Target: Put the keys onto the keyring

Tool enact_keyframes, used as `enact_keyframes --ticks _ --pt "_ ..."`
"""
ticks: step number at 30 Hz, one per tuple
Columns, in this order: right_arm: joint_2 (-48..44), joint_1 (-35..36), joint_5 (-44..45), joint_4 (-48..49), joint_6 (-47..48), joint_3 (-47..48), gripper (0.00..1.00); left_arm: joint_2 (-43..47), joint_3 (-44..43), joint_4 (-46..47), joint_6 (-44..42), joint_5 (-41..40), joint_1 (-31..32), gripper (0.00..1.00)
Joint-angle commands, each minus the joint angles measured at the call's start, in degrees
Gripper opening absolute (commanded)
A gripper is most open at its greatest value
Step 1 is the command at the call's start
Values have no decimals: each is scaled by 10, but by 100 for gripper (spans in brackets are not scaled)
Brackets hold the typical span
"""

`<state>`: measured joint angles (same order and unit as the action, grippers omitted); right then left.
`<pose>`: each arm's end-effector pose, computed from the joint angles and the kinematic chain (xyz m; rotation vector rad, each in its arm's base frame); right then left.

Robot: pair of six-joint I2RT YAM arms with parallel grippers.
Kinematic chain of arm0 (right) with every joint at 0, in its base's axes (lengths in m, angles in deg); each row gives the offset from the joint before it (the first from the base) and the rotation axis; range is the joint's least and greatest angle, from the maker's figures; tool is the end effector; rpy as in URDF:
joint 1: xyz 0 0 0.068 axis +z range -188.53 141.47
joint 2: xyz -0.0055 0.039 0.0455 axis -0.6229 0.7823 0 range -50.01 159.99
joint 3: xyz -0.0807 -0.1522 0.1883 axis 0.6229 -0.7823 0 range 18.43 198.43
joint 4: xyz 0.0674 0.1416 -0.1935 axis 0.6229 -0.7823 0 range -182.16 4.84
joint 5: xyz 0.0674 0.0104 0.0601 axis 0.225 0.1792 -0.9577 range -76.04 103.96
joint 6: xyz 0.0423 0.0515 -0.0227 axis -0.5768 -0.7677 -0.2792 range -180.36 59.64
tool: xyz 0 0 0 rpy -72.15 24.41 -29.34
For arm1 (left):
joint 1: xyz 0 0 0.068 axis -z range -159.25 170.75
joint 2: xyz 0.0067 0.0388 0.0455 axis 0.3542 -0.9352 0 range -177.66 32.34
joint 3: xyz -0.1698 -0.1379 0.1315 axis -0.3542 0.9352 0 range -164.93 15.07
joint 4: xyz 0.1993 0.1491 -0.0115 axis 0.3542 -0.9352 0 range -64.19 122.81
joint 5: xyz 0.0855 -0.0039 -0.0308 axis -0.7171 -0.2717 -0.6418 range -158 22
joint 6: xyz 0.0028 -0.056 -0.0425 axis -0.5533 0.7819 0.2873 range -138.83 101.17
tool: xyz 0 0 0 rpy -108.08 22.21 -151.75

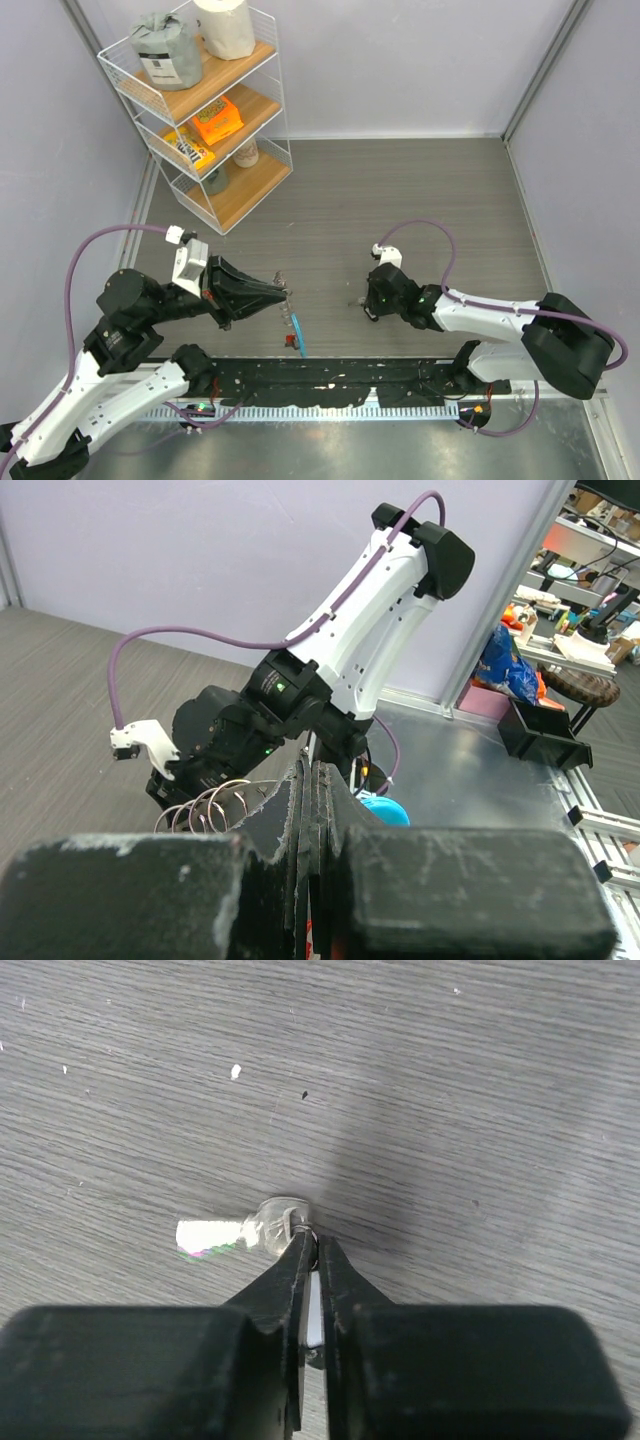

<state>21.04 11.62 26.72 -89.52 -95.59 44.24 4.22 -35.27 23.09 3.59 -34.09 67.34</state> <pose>0.1573 0.1688 0.1245 -0.2181 2.4403 0.4095 0.0551 -0.1049 0.3990 0.8368 1.2942 -1.3790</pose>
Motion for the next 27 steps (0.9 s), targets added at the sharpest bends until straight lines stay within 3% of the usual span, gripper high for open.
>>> enact_keyframes --ticks 1,8,17,20,27 --pt "-6 -1 17 -14 6 2 8 0 -14 22 -2 -6 -2 0" --pt "-70 0 15 -29 20 9 6 3 -12 19 -5 -13 -2 0" --pt "-256 6 -9 -96 81 45 6 4 -6 23 -1 -9 -2 0" --pt "-318 10 -61 -121 123 71 6 5 -2 28 3 -6 -2 0" --pt "-362 11 -240 -192 187 179 6 4 -4 34 5 -1 -2 0"
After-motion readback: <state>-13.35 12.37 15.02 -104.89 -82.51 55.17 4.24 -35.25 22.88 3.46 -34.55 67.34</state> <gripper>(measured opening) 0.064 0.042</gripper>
